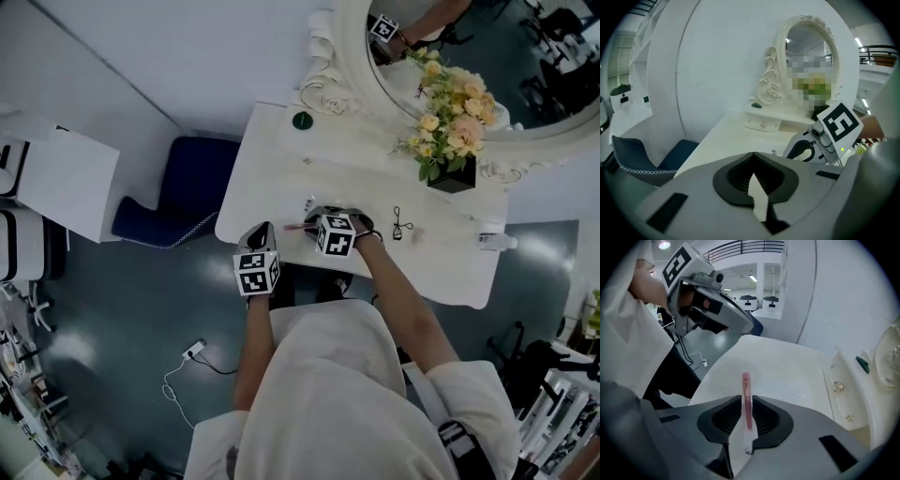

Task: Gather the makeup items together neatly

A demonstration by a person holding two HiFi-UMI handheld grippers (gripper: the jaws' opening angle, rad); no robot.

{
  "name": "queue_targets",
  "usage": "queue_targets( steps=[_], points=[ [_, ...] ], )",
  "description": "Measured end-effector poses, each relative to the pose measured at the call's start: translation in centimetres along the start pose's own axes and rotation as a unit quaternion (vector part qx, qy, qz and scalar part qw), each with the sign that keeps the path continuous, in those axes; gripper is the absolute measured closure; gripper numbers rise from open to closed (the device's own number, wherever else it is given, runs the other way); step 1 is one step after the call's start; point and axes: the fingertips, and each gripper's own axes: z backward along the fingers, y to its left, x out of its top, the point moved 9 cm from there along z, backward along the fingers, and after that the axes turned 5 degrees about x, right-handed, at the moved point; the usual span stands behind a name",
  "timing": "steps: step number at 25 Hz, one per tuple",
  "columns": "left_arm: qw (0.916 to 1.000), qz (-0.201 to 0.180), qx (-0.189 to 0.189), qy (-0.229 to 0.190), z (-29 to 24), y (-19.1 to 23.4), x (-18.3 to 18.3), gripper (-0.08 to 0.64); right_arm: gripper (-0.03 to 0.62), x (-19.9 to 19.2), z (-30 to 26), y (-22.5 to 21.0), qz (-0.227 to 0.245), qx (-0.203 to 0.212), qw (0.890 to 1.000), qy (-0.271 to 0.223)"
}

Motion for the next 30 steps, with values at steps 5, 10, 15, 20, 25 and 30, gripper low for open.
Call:
queue_targets(
  steps=[5, 10, 15, 20, 25, 30],
  points=[
    [0.9998, 0.014, 0.012, -0.004, 0.3, 0.9, 0.1, 0.548, 0.515, 0.0, -0.9, -0.1, -0.003, 0.004, 1.0, 0.015],
    [1.0, 0.003, -0.005, -0.005, -0.7, 0.4, 0.9, 0.548, 0.517, 0.4, 0.8, 0.0, -0.035, -0.017, 0.999, -0.021],
    [0.9985, -0.03, -0.044, -0.006, -2.4, -1.8, 2.4, 0.548, 0.517, -0.5, 2.6, 0.2, -0.082, -0.054, 0.994, -0.043],
    [0.9944, -0.054, -0.091, -0.003, -4.1, -4.6, 3.4, 0.548, 0.517, -2.2, 3.8, 0.9, -0.143, -0.094, 0.984, -0.05],
    [0.9871, -0.087, -0.135, 0.006, -5.6, -7.1, 4.0, 0.548, 0.517, -3.8, 4.6, 1.6, -0.208, -0.136, 0.967, -0.062],
    [0.9778, -0.113, -0.176, 0.015, -6.8, -9.3, 4.4, 0.548, 0.517, -5.5, 5.8, 2.1, -0.266, -0.177, 0.945, -0.069]
  ],
)
